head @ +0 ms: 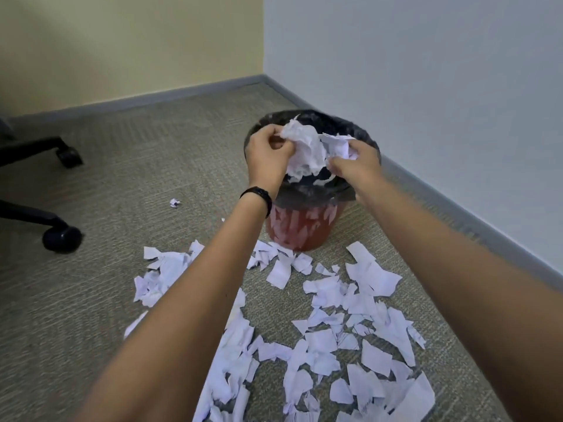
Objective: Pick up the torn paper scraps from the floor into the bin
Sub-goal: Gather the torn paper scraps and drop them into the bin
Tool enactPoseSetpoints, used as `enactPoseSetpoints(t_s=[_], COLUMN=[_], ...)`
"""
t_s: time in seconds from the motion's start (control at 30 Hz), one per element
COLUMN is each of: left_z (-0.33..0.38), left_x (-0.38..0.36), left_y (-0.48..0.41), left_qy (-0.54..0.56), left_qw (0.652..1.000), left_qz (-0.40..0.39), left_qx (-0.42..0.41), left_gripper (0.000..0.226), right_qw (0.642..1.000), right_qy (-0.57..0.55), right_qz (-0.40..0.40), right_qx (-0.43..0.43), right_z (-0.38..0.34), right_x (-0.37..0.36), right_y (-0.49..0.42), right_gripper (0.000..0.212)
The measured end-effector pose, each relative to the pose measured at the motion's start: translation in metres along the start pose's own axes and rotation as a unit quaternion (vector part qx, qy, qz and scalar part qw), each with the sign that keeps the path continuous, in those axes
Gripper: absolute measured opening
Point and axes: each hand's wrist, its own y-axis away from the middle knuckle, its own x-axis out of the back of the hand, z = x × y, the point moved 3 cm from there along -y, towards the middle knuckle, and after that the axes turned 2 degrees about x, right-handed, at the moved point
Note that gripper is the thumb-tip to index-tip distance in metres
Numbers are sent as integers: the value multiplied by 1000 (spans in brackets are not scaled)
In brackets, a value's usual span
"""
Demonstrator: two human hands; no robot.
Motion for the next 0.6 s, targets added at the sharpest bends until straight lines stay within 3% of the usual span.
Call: enactPoseSetpoints(t_s=[0.1,0.17,0.27,0.33,0.4,0.5,0.6], left_z=[-34,-55,-78,-108,-154,-223,-261], left_x=[-8,-4,17,36,53,75,94], left_y=[13,21,45,67,92,131,160], left_qy=[-36,-93,-183,-193,-242,-414,-535], left_qw=[997,989,972,973,969,897,776], left_qz=[-67,-107,-37,27,10,-141,-299], left_qx=[7,-31,-145,-126,-52,62,152], left_gripper=[32,49,55,55,56,68,86], right_qw=[992,977,950,931,911,898,893], right_qy=[108,167,215,218,220,291,357], right_qz=[-44,-68,-24,33,62,18,-60], right_qx=[38,115,225,290,342,330,266], right_z=[28,38,31,30,44,86,139], right_x=[-1,-2,5,16,28,36,37], right_y=[-2,0,11,20,30,42,56], right_gripper=[48,57,54,48,45,43,42])
